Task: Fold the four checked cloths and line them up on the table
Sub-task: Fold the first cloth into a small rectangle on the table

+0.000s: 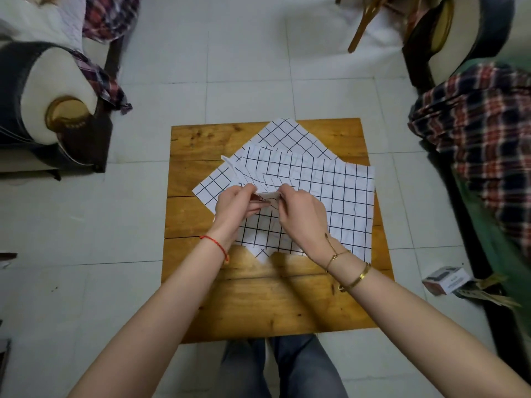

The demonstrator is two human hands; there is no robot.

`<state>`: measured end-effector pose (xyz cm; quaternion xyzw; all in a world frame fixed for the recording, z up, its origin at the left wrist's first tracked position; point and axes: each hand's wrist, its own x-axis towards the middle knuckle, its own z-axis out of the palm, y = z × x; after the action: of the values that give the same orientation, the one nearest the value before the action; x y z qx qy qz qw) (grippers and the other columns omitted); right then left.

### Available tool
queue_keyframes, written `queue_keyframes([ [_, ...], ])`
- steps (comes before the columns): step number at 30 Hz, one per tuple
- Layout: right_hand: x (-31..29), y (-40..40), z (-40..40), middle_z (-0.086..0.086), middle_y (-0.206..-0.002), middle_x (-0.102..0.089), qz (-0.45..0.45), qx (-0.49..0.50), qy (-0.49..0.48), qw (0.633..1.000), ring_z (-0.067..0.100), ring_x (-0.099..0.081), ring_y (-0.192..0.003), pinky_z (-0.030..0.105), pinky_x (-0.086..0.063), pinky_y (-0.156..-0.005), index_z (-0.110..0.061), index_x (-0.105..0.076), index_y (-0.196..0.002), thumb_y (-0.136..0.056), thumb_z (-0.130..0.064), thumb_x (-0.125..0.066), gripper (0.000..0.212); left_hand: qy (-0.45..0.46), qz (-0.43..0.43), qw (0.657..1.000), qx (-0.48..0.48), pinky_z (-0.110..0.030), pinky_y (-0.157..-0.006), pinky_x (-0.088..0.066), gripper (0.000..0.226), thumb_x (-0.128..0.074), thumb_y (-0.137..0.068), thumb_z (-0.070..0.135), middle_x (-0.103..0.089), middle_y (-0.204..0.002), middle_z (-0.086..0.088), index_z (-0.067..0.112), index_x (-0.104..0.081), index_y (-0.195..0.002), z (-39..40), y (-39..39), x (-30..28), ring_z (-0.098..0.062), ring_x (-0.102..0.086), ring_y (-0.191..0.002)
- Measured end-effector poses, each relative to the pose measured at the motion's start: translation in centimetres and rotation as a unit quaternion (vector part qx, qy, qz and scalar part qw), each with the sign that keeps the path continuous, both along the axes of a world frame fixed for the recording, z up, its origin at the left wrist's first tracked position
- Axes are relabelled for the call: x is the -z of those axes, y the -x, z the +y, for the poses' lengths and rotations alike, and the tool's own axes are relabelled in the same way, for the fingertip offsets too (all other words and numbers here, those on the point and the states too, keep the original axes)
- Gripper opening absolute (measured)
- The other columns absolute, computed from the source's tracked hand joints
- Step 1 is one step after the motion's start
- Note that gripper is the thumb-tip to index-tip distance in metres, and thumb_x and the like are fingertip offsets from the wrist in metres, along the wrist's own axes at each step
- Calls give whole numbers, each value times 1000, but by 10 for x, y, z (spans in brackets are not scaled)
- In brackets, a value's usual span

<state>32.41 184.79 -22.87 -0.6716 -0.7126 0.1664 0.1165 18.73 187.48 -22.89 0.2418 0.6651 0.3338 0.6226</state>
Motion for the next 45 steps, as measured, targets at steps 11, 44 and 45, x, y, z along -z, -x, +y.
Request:
queue_keyframes([
  [11,-40,-37,13,10,-75,-68,44,-31,-6,999,36,-60,-77,39,-48,-61,-15,-62,-94,-92,-16,-51,11,-448,490,651,368,-54,-114,-18,36,-68,-80,49,-46,-138,-3,29,-63,-110,4,42,-28,-27,-32,-135],
  [44,11,-91,70,4,-60,-40,196,11,169,966,5,-33,-51,24,-28,-53,6,-55,-71,-88,-11,-57,24,-198,190,921,276,-30,-85,-56,11,-74,-84,18,-75,-97,5,20,-74,-95,47,61,21,-13,-70,-94],
  [45,27,-88,72,9,-61,-44,184,23,157,970,10,-37,-55,27,-31,-54,7,-57,-75,-88,-11,-55,23,-200,207,920,267,-37,-87,-56,11,-74,-84,19,-75,-97,-2,17,-74,-95,49,60,35,-20,-69,-95],
])
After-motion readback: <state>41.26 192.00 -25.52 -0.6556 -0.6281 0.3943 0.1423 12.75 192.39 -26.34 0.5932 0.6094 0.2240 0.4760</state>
